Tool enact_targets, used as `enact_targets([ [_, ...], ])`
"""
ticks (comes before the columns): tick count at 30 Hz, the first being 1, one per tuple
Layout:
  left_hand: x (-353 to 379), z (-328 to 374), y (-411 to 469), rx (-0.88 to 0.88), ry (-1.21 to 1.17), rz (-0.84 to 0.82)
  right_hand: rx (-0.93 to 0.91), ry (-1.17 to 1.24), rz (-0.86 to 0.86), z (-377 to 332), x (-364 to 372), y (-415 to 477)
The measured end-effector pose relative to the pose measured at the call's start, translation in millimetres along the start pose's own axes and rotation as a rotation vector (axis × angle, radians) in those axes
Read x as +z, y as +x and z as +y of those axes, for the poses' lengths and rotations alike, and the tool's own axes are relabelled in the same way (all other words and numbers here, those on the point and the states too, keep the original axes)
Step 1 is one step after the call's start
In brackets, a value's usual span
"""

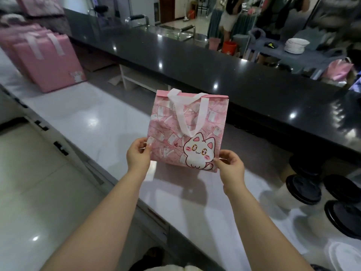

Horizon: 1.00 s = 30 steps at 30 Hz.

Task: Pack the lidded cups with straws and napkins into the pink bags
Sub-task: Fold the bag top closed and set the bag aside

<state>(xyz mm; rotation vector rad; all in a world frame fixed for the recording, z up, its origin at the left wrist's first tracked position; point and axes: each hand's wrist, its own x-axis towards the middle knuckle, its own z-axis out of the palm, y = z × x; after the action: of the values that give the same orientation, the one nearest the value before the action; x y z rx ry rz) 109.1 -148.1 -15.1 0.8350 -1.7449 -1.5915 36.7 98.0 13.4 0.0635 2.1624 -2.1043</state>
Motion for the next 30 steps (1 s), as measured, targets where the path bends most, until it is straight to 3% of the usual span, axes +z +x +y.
enact_targets([
  [6,-81,28,3,0.014,-0.051,0.216,0.001,0.031,-0.232,-25,69,6],
  [15,-223,91,24,-0.021,-0.211,0.536,-0.010,0.068,-0.590,-82,228,-19],
  [23,-373,125,73,0.079,-0.243,0.701,-0.114,0.103,-0.820,-137,396,-71],
  [30,-523,155,158,0.176,-0.230,0.696,-0.226,0.147,-0.902,-188,566,-114],
])
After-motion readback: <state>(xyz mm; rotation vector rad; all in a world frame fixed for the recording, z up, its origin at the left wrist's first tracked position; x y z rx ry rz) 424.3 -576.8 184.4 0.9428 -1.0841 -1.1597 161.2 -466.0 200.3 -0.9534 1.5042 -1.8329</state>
